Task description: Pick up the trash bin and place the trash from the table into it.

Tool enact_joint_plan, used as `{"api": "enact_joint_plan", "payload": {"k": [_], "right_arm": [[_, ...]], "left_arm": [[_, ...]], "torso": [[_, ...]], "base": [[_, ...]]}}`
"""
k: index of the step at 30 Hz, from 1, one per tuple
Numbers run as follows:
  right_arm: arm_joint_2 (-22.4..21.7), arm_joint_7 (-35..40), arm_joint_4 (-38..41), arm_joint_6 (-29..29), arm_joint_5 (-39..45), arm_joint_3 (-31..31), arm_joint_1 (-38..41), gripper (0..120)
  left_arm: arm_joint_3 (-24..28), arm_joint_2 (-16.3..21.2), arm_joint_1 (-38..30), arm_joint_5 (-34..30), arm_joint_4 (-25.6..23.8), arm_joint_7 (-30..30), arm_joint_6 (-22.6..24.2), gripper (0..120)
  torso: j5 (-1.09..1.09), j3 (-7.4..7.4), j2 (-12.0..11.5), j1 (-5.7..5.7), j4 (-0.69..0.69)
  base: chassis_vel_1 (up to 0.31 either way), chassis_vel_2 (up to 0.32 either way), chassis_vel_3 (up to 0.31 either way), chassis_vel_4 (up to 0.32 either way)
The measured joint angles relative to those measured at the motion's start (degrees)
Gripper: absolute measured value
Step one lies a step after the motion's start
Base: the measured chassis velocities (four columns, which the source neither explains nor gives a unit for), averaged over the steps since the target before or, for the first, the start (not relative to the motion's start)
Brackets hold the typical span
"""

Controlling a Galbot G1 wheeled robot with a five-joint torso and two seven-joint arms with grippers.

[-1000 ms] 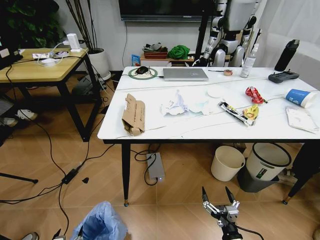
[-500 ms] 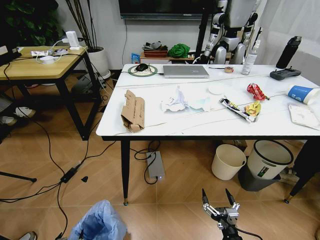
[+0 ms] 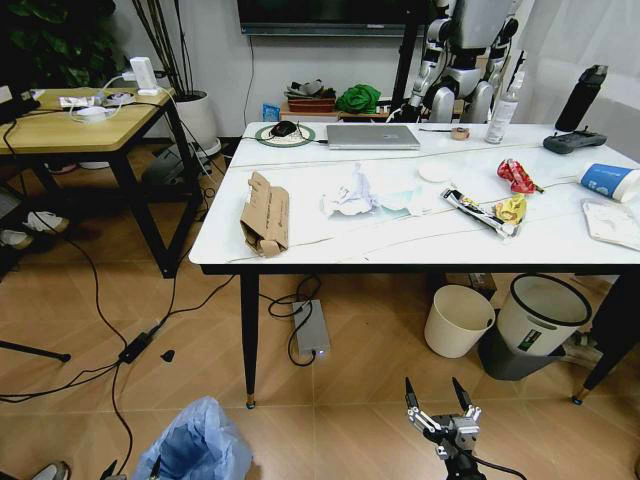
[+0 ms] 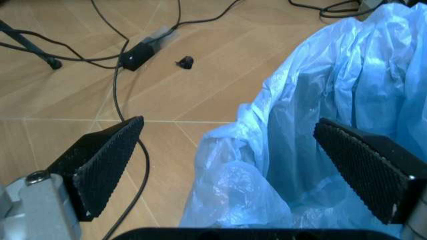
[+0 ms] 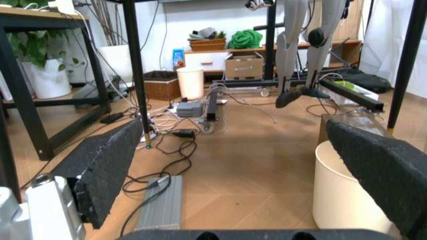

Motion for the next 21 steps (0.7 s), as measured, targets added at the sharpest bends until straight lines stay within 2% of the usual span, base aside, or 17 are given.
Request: {"api": "enact_joint_plan", "payload": {"k": [21], "right_arm": [[0.0,-0.02,0.47,0.94,-0.09,0.03,-0.88,100]], "left_arm": [[-0.05,-0.1,0.2,-0.32,-0.33,0.51,-0.88,100]], "torso": [[0.0,-3.27,-5.22,-1.97,0.0]], "base": [[0.0,0.0,0.0,0.0]]}}
